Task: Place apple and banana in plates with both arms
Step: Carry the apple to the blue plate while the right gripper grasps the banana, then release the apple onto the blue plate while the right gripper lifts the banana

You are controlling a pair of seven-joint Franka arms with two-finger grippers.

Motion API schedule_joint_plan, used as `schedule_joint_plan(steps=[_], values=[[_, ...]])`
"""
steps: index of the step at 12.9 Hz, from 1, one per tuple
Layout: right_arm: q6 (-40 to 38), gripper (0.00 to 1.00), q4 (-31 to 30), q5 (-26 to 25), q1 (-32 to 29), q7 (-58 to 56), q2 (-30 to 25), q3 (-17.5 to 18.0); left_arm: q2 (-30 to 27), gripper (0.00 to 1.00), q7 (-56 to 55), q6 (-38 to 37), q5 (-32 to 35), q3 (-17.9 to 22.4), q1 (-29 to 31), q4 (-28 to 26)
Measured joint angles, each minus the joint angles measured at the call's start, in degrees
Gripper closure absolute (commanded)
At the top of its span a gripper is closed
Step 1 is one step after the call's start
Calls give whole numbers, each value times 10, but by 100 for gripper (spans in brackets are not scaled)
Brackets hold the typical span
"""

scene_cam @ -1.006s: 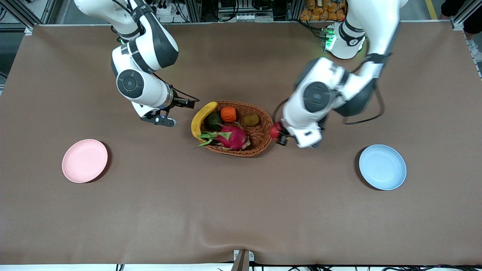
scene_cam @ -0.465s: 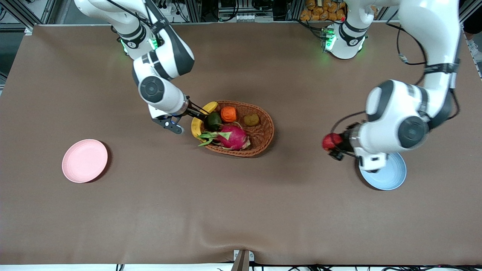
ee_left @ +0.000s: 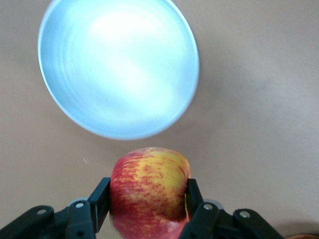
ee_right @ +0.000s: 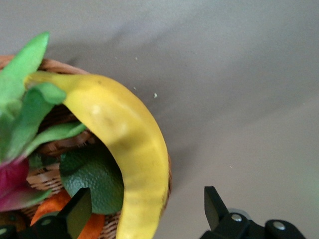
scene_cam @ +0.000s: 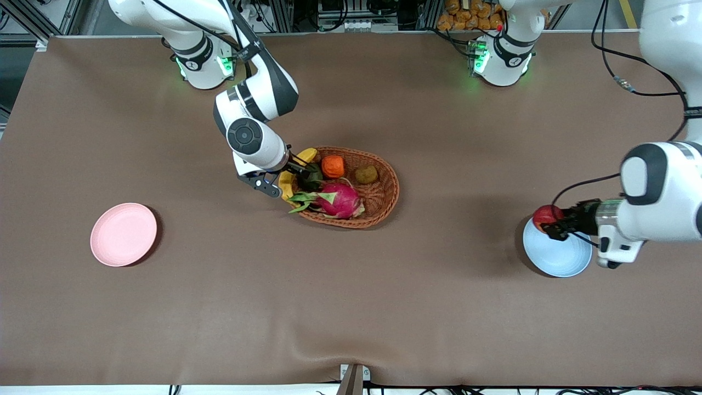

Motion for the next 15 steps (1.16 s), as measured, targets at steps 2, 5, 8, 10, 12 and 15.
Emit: schedule_joint_plan(steps=[2, 5, 8, 10, 12, 15], values=[[4, 30, 1, 0, 0, 0, 9, -1, 25, 100, 71, 24, 0, -1, 27, -1], [9, 88, 2, 0, 0, 0, 19, -1, 59, 100, 143, 60, 0, -1, 39, -1], [9, 100, 3, 0, 1, 0, 21, -1, 83, 28, 215, 93, 0, -1, 39, 0], [4, 99, 8, 0, 1, 0, 21, -1, 89, 0, 249, 96, 3, -3, 37, 1], [-64, 98, 46, 0, 0, -2, 20, -3, 87, 0, 258, 95, 12, -7, 34, 12], [-172, 98, 124, -3, -19, -49, 14, -13, 44, 0, 253, 30, 27, -12, 13, 36]])
